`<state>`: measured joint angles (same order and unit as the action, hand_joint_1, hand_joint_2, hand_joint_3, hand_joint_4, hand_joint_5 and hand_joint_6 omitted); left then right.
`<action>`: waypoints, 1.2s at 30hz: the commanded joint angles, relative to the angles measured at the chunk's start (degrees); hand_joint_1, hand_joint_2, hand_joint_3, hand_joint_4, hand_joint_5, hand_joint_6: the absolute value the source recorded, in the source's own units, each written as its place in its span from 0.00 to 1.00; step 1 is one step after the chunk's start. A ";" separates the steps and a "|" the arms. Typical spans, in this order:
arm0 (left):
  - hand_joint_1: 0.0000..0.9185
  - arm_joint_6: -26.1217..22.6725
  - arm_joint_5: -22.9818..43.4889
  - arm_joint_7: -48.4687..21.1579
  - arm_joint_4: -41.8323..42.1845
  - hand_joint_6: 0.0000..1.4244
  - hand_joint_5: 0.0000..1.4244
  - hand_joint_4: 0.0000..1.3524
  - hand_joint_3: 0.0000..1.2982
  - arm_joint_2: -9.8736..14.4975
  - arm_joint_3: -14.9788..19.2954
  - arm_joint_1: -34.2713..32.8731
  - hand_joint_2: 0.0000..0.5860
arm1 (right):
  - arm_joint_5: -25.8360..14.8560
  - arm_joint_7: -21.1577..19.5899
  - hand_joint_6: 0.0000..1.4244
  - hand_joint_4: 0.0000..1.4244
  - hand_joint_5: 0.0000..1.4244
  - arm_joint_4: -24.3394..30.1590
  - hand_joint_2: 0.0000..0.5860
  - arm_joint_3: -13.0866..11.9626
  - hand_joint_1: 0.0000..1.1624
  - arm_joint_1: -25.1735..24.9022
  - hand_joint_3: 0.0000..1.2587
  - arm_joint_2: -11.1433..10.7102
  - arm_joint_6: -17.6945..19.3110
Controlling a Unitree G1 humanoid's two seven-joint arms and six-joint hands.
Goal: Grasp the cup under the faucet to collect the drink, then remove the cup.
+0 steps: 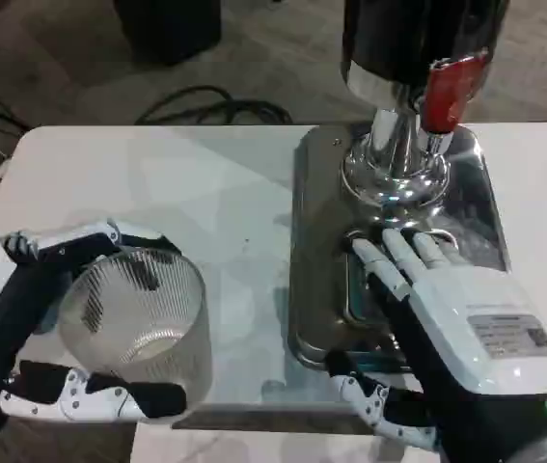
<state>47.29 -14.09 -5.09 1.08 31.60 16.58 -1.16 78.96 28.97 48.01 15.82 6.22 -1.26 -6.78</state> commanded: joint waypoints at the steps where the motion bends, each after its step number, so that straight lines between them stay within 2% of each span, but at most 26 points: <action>1: 0.53 1.32 1.18 0.44 -0.13 1.00 0.81 0.76 0.69 0.42 0.47 -0.51 0.03 | -0.27 0.70 0.05 0.00 0.00 0.05 0.72 0.05 0.45 0.03 0.07 0.40 0.29; 18: 0.56 1.34 0.78 0.52 -0.72 1.00 0.81 0.76 0.69 0.28 0.20 -1.15 0.04 | -0.16 0.75 0.05 0.00 0.00 -0.25 0.72 -0.25 0.44 -0.02 0.07 0.84 0.08; 22: 0.53 1.27 0.64 0.51 -1.00 1.00 0.81 0.76 0.69 0.17 -0.07 -1.59 0.04 | -0.07 0.74 0.06 0.00 0.00 -0.25 0.72 -0.50 0.44 0.07 0.07 0.96 -0.07; 28: 0.52 1.10 0.16 0.60 -1.91 1.00 0.81 0.76 0.69 -0.17 -1.02 -3.07 0.04 | -0.01 0.60 0.06 0.00 0.00 0.31 0.72 -1.56 0.44 0.70 0.07 1.06 -0.41; 36: 0.52 0.54 -1.13 0.99 -4.30 1.00 0.81 0.76 0.69 -0.70 -3.43 -7.16 0.04 | -0.55 0.62 0.06 0.00 0.00 2.75 0.72 -5.38 0.44 2.69 0.07 0.94 -0.98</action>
<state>47.28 -14.55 -5.07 -2.64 31.28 13.70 -7.16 78.93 29.41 49.59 11.16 7.81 -0.55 -7.48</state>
